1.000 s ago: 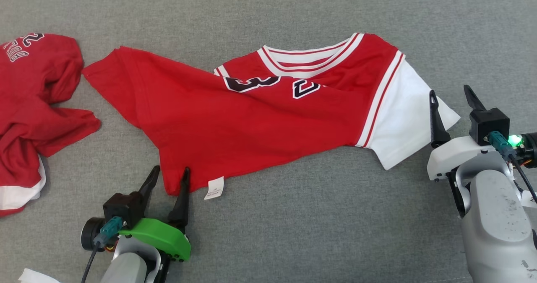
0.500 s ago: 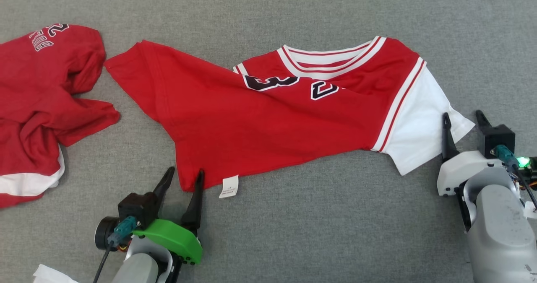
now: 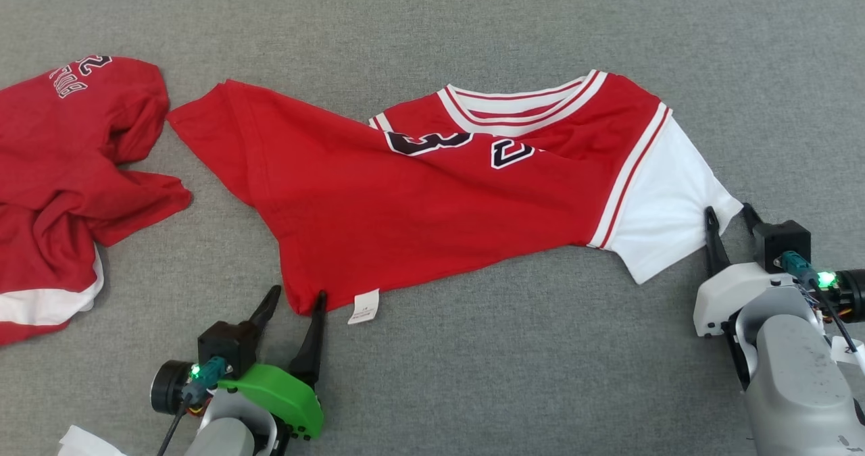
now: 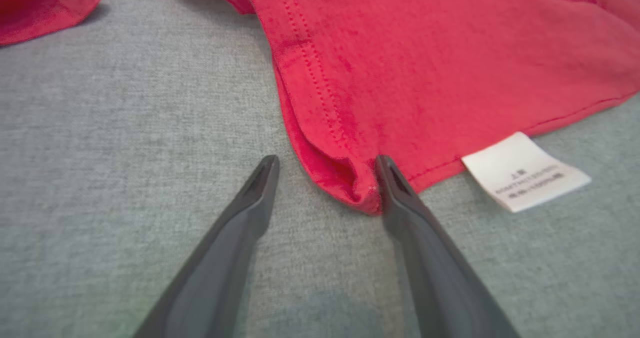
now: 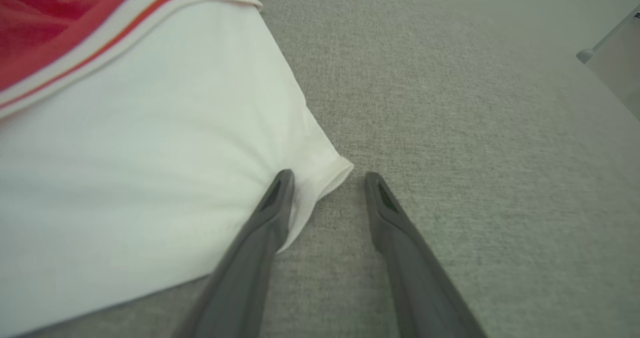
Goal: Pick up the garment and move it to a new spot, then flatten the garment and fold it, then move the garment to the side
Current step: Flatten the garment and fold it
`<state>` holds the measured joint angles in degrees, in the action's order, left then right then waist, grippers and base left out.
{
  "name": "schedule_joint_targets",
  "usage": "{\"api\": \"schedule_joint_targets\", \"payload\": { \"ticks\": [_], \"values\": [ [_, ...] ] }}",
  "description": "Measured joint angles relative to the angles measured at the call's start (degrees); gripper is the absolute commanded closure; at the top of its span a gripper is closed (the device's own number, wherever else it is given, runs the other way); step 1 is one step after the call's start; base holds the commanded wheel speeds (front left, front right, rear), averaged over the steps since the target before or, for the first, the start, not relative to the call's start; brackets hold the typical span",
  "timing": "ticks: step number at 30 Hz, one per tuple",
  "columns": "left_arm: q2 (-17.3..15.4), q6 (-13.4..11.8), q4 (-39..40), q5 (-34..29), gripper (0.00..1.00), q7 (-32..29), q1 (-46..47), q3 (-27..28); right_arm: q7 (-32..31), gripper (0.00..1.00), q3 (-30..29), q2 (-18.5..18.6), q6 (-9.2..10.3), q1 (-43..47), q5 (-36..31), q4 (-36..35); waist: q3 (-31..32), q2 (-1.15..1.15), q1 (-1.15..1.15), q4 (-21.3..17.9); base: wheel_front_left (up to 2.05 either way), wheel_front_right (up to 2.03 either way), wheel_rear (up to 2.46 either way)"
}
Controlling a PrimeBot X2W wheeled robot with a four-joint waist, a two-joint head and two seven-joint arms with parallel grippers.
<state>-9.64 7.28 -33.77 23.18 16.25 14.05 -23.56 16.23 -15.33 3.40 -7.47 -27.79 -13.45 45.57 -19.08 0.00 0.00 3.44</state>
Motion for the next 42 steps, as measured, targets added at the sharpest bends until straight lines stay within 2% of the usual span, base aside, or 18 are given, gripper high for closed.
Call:
{"api": "schedule_joint_targets", "payload": {
  "ticks": [1,7,12,18,24,27,33,37,42],
  "values": [
    [-0.2,0.0,-0.2,0.0,1.0,0.0,0.3,-0.5,0.0,1.0,0.5,0.0,0.0,-0.2,0.1,0.2,-0.1,0.0,0.0,0.0,0.0,0.0,0.0],
    [0.0,0.0,-0.5,2.0,1.0,-0.3,0.9,-1.8,-0.7,1.0,1.6,-0.3,0.0,0.6,1.5,-3.3,0.8,0.0,0.0,0.1,0.0,0.0,0.0],
    [0.5,0.3,4.3,1.4,1.0,-1.1,-1.8,3.8,-1.1,1.0,2.8,-0.6,-0.04,2.9,6.4,-9.6,3.3,0.0,-0.01,0.0,0.0,0.0,0.0],
    [-0.5,0.3,12.6,-1.7,1.0,-1.1,-2.3,8.7,-1.1,1.0,5.9,-0.6,-0.05,3.7,13.7,-18.8,7.6,0.0,-0.01,0.1,0.0,0.0,0.0],
    [-4.5,0.3,22.5,-4.1,1.0,-1.1,2.1,11.3,-1.1,1.0,7.9,-0.6,-0.05,0.8,20.8,-28.4,12.6,0.0,-0.01,-0.2,0.0,0.0,0.0],
    [-8.2,0.3,25.9,-4.3,1.0,-1.1,6.7,11.4,-1.3,1.0,8.3,-0.7,-0.05,-2.5,29.9,-30.9,15.2,0.0,-0.01,-0.4,0.0,0.0,0.0],
    [-13.8,0.3,27.5,-1.9,1.0,-1.1,16.4,11.2,-8.3,1.0,4.7,-0.7,-0.07,-12.6,40.3,-37.8,18.5,0.0,-0.01,-1.4,0.0,0.0,0.0],
    [-16.8,0.3,25.6,0.5,1.0,-1.6,23.2,10.0,-13.2,1.0,1.5,-0.6,-0.08,-19.5,40.9,-40.4,18.3,0.0,0.0,-2.2,0.0,0.0,0.0],
    [-18.8,0.3,23.1,4.7,1.0,-3.7,28.9,7.4,-16.7,1.0,0.7,-0.7,-0.08,-26.4,36.9,-39.2,15.8,0.0,0.0,-2.6,0.0,0.0,0.0]
  ]
}}
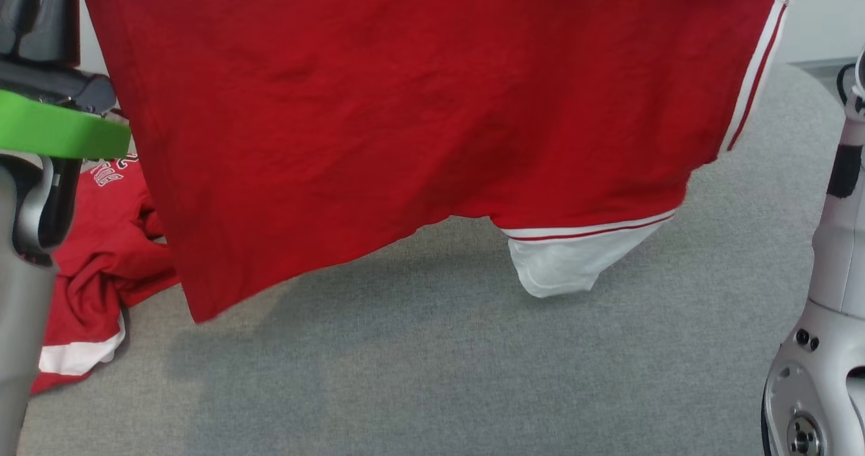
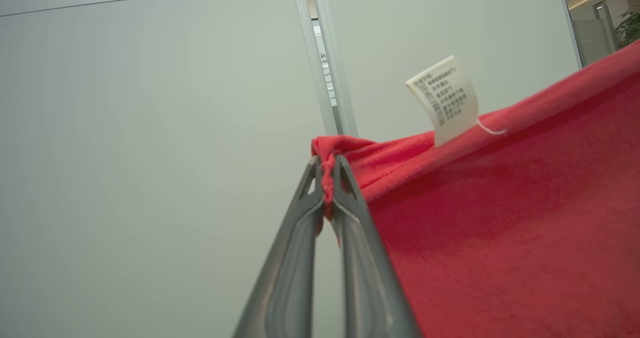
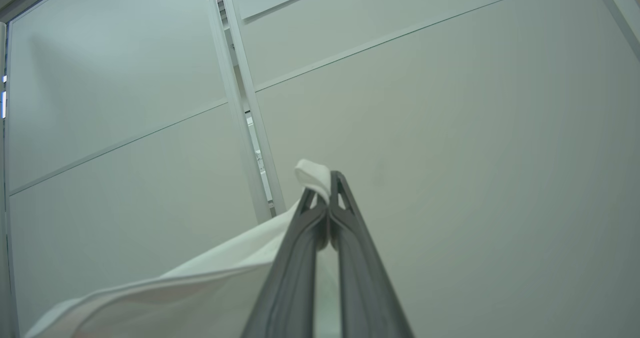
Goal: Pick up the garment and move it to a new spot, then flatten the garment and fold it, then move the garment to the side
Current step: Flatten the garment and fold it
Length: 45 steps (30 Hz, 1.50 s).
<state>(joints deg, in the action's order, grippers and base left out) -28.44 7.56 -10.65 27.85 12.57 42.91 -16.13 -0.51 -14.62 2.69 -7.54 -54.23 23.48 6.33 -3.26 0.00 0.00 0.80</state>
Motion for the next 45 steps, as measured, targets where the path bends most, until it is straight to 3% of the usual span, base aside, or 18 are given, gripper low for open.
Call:
{"api": "schedule_joint_targets", "payload": {
  "ticks": [5,14,18,23,30,36,45],
  "values": [
    [-2.0,0.0,-3.4,3.9,1.0,0.3,5.7,-1.7,2.0,1.0,0.1,-0.1,-0.01,-6.8,-3.8,6.0,-4.7,0.0,0.0,-0.2,0.0,0.0,0.0],
    [-3.0,0.1,-13.2,6.4,1.0,2.2,20.0,-4.5,12.4,1.0,0.1,-0.2,-0.07,-23.3,-12.9,21.7,-15.3,0.0,-0.01,-1.0,0.0,0.0,0.0],
    [-2.4,0.1,-13.1,5.4,1.0,2.5,25.5,-1.1,14.8,1.0,-1.5,-0.2,-0.09,-29.1,-15.5,26.0,-19.7,0.0,-0.01,-1.4,0.0,0.0,0.0],
    [0.0,0.1,-13.5,5.3,1.0,2.6,22.4,1.6,15.4,1.0,-2.2,-0.3,-0.09,-29.0,-15.1,28.3,-23.1,0.0,-0.01,-1.9,0.0,0.0,0.0],
    [5.9,0.2,-17.1,5.9,1.0,2.6,4.0,5.8,15.4,1.0,1.7,-0.5,-0.1,-12.0,-10.2,25.5,-21.7,0.0,-0.01,-2.3,0.0,0.0,0.0],
    [11.7,0.2,-20.3,5.9,1.0,2.6,-12.6,8.0,15.4,1.0,4.6,-0.5,-0.2,9.1,-2.4,21.1,-18.6,0.0,0.0,-2.5,0.0,0.0,0.0],
    [18.0,0.3,-22.3,3.3,1.0,2.5,-27.8,11.0,15.4,1.0,3.3,-0.6,-0.26,33.4,3.9,19.4,-12.5,0.0,0.0,-2.7,0.0,0.0,0.0]
  ]
}}
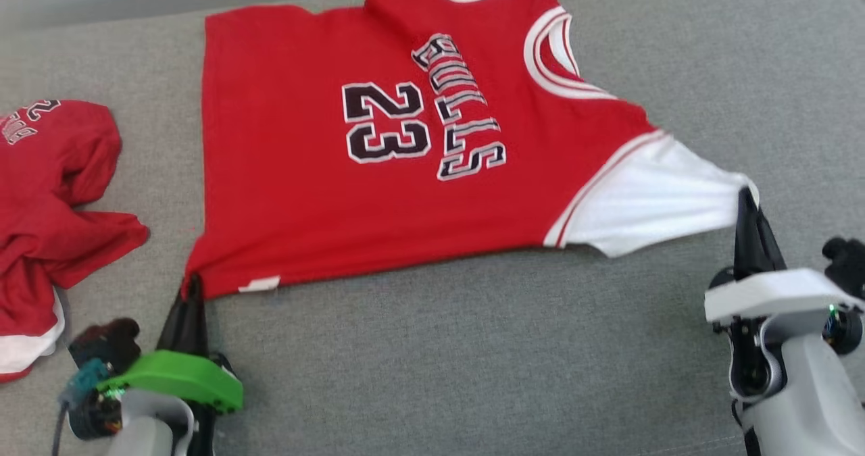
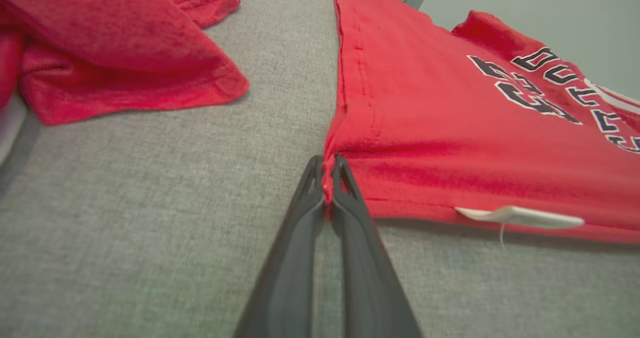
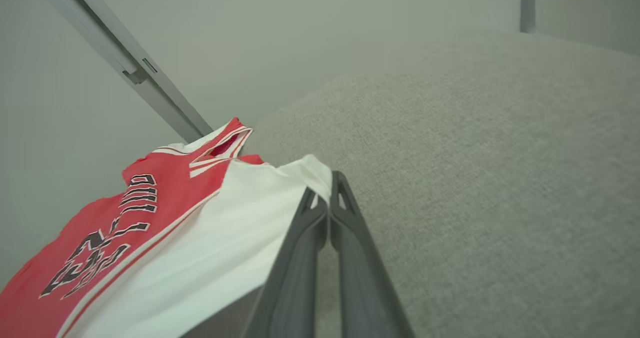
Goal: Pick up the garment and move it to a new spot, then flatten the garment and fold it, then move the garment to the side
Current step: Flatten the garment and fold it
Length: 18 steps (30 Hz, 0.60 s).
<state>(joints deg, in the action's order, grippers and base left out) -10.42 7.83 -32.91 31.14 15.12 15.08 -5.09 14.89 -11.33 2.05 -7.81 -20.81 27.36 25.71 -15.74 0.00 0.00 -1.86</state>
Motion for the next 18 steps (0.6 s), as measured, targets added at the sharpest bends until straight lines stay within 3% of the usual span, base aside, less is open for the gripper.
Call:
{"api": "schedule_joint_targets", "payload": {
  "ticks": [9,18],
  "values": [
    [5.5,0.1,0.2,-3.4,1.0,0.0,-12.9,4.3,0.0,1.0,-1.7,-0.1,-0.02,13.3,2.7,0.6,7.2,0.0,0.0,-0.3,0.0,0.0,0.0],
    [7.3,0.0,4.4,-5.8,1.0,0.0,-21.6,4.1,-0.1,1.0,-2.0,0.0,-0.04,20.6,5.1,1.5,12.3,0.0,0.0,-0.1,0.0,0.0,0.0]
  ]
}}
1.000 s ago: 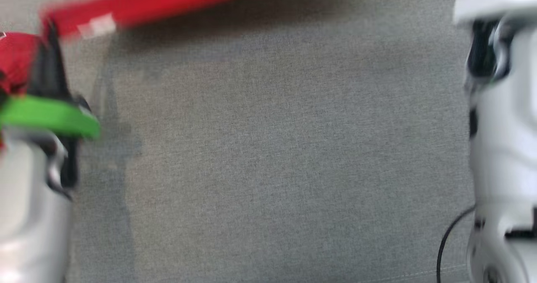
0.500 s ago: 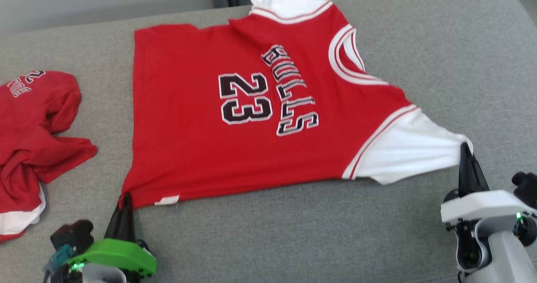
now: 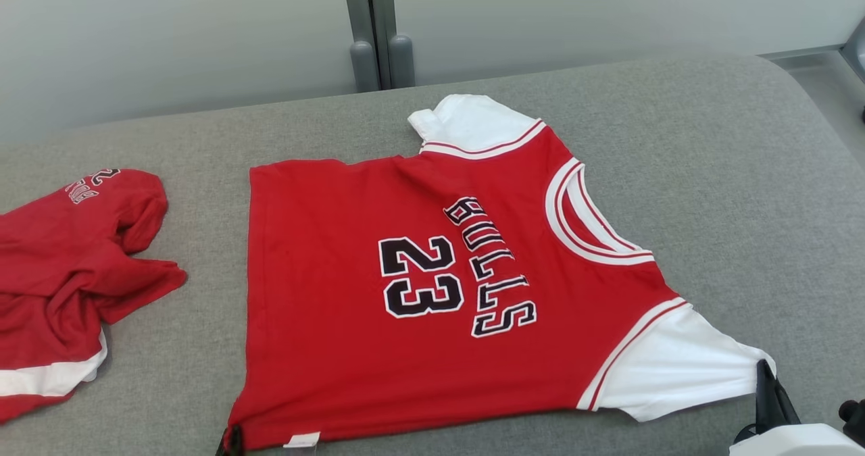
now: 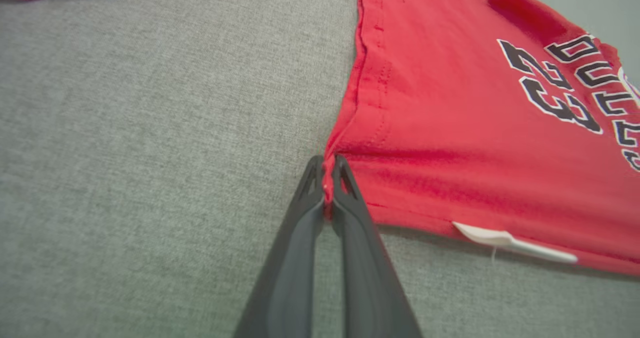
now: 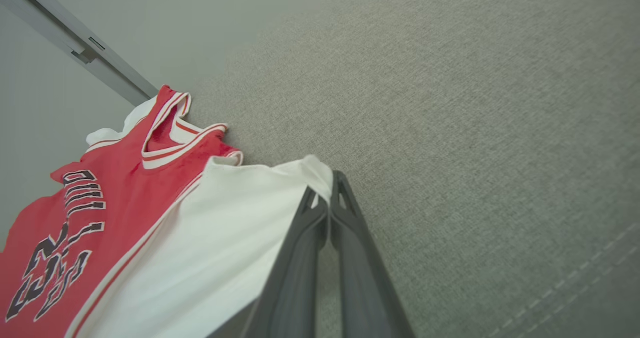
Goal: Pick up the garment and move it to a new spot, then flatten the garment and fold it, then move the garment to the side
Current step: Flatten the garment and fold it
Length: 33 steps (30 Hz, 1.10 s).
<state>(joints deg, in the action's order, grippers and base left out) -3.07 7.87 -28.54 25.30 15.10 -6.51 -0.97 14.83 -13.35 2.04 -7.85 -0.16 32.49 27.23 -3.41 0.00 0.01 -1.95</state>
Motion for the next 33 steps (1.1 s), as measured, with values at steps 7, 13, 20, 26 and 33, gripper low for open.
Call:
{"api": "schedule_joint_targets", "payload": {
  "ticks": [7,13,20,26,33],
  "values": [
    [-0.2,-0.2,7.0,0.3,1.0,0.0,3.4,-2.5,0.1,1.0,1.3,0.5,0.23,-3.7,2.8,-3.5,-1.4,0.0,0.0,0.9,0.0,0.0,0.0],
    [-2.3,-0.2,7.7,1.0,1.0,0.0,10.1,-4.7,0.2,1.0,3.4,0.6,0.3,-10.9,2.3,-4.3,-4.1,0.0,0.0,1.5,0.0,0.0,0.0],
    [-3.8,-0.3,4.4,1.5,1.0,0.0,17.2,-6.9,0.2,1.0,5.4,0.7,0.31,-20.5,-1.8,-0.8,-7.9,0.0,0.0,1.8,0.0,0.0,0.0],
    [-4.6,-0.3,2.7,2.4,1.0,0.0,20.7,-7.6,0.2,0.87,4.7,0.7,0.31,-25.9,-4.6,2.8,-11.1,0.0,0.0,2.1,0.0,0.0,0.0],
    [-5.2,-0.3,3.1,1.7,0.0,0.0,21.3,-4.7,0.2,0.0,3.1,0.7,0.32,-27.8,-7.6,0.8,-13.0,0.0,0.0,2.4,0.0,0.0,0.0]
  ]
}}
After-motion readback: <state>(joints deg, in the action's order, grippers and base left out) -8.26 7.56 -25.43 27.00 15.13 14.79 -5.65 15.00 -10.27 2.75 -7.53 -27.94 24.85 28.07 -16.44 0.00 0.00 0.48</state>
